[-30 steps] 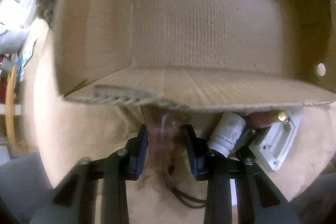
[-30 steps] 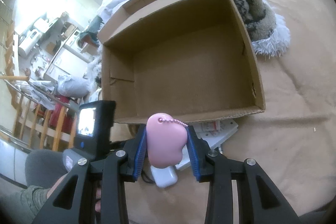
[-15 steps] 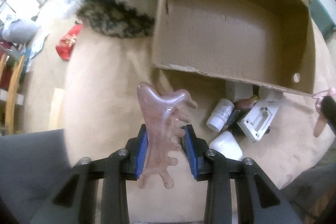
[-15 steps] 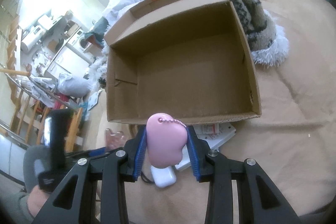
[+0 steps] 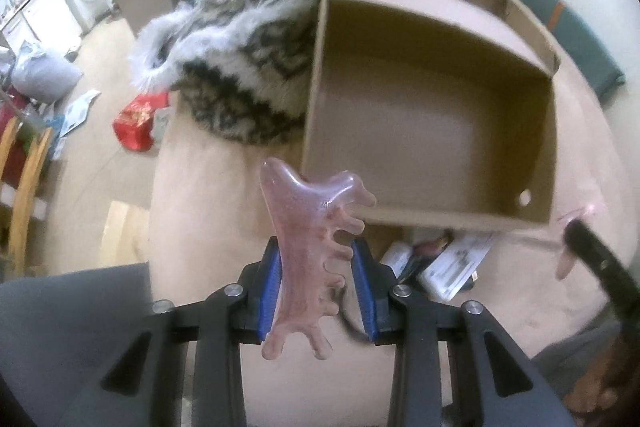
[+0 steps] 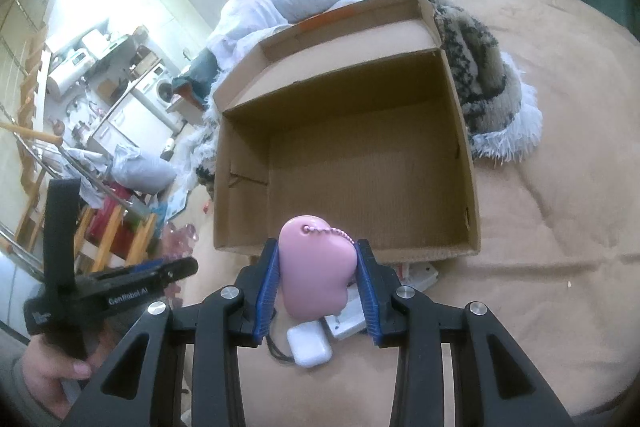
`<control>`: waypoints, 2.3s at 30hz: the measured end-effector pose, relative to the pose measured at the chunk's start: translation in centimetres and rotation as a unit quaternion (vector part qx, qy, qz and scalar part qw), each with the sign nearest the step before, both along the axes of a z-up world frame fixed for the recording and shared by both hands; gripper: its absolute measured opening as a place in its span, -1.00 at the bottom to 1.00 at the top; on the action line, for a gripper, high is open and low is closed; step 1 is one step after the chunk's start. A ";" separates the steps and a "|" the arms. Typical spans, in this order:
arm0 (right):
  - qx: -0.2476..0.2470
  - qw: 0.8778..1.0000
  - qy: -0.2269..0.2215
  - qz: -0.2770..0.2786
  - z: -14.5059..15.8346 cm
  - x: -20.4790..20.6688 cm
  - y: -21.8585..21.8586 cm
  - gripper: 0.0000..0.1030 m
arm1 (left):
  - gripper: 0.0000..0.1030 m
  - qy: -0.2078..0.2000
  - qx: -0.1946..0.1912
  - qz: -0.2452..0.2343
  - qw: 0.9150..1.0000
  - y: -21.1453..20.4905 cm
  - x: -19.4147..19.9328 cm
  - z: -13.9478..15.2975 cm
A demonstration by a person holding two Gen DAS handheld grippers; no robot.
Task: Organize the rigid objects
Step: 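Carry both items into the box and open both grippers to release them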
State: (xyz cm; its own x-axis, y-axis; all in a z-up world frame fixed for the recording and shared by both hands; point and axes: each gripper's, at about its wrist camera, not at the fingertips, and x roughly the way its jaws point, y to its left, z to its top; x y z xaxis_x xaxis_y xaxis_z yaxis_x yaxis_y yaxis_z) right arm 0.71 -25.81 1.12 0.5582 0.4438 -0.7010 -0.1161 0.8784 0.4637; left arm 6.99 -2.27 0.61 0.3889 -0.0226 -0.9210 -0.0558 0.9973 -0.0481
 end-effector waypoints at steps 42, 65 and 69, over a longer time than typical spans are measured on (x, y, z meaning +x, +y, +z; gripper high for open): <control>-0.095 0.989 0.112 0.020 -8.6 12.2 1.3 -0.25 | -0.39 0.019 0.032 -0.051 0.998 -6.0 12.8 -9.9; -0.028 0.996 0.080 0.015 -6.8 11.9 0.4 0.34 | 0.03 0.035 0.020 -0.066 0.997 -7.1 13.3 -11.7; -0.017 0.997 0.070 0.014 -6.2 11.5 0.0 0.43 | 0.16 0.025 0.028 -0.069 0.997 -7.5 12.9 -11.2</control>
State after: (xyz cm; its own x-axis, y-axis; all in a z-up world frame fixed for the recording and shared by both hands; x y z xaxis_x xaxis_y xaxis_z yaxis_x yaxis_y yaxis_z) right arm 12.25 -25.84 -5.12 0.4424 0.4316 -0.7861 -0.0769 0.8916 0.4463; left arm 19.85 -9.73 -10.61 0.3392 -0.0204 -0.9405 0.0810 0.9967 0.0076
